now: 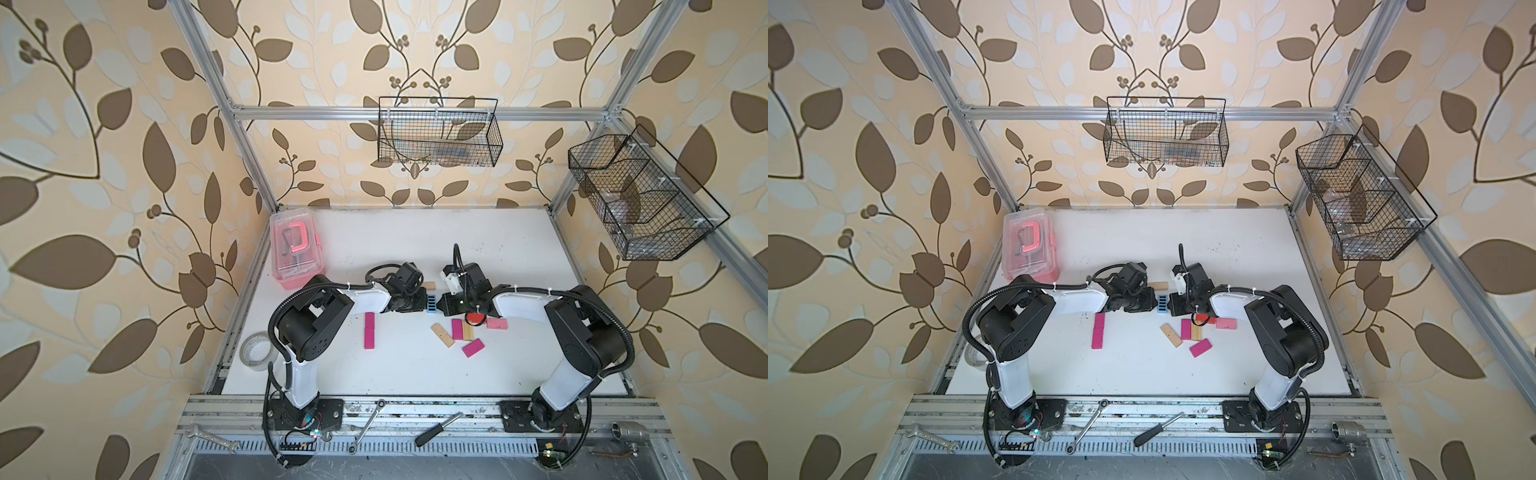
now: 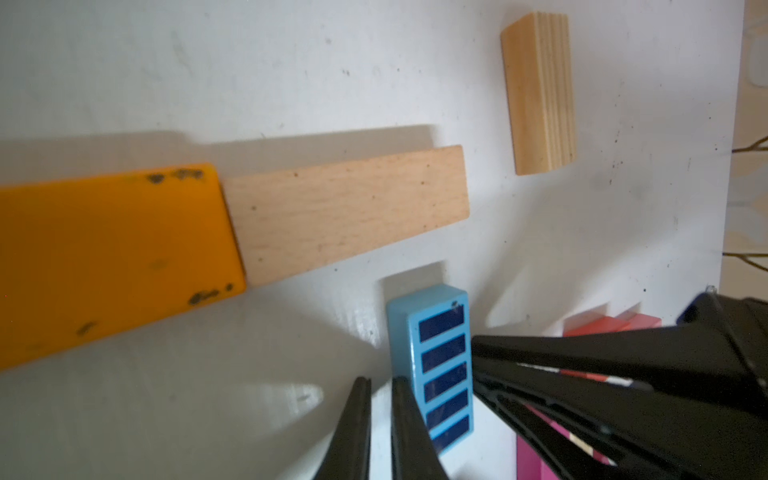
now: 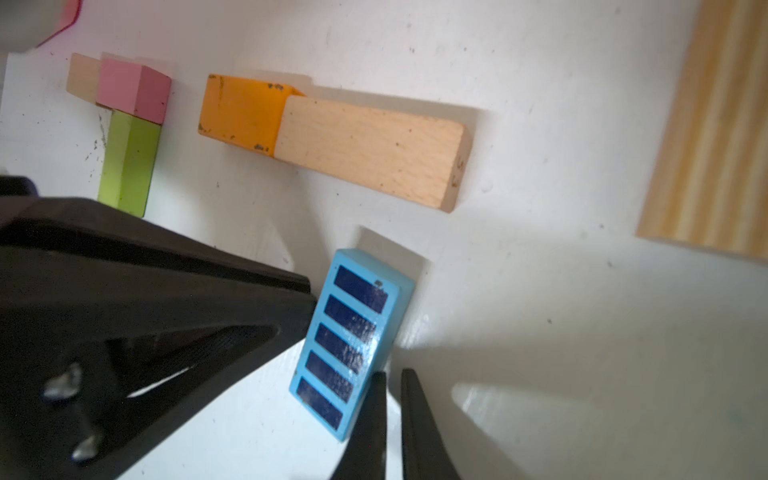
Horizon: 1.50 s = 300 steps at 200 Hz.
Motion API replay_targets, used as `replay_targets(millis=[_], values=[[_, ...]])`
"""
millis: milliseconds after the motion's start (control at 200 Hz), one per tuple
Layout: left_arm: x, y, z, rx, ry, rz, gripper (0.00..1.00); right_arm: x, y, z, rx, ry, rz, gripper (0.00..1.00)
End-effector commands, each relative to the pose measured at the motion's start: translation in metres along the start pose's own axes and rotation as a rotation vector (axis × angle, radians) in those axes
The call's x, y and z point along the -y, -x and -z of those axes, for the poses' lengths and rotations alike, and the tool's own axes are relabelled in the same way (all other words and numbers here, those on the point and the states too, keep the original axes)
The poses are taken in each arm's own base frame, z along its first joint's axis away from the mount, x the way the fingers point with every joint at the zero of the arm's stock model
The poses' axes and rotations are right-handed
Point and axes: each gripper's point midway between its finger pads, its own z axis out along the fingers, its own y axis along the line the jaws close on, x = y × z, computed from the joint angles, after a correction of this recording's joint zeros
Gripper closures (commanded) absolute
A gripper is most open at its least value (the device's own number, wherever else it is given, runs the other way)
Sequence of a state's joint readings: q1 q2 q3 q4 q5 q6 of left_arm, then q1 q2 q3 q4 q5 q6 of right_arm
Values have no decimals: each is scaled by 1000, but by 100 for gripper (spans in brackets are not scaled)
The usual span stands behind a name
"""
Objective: Assemble the number 7 with building blocks
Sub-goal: Assemble the building block at the center of the board.
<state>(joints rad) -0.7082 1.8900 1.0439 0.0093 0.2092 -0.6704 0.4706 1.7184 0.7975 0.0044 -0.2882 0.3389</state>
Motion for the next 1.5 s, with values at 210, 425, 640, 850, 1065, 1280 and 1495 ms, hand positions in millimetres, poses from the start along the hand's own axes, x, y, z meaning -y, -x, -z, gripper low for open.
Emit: replay_targets(millis=[210, 425, 640, 850, 1065, 1280, 1495], values=[[6, -8, -7, -47, -6, 9, 87, 2, 4, -5, -11, 12, 10, 89], [9, -5, -10, -48, -10, 7, 87, 3, 4, -7, -14, 14, 11, 89], [7, -6, -10, -48, -3, 8, 87, 5, 5, -10, -21, 21, 9, 89], [7, -4, -12, -47, 1, 7, 87, 4, 5, -11, -25, 27, 10, 89], [6, -2, -12, -46, 2, 5, 87, 5, 4, -12, -27, 30, 6, 89], [5, 0, -12, -43, 3, 4, 87, 6, 2, -12, -30, 31, 2, 89], [3, 1, -13, -43, 6, 7, 86, 6, 0, -13, -36, 36, 2, 89]])
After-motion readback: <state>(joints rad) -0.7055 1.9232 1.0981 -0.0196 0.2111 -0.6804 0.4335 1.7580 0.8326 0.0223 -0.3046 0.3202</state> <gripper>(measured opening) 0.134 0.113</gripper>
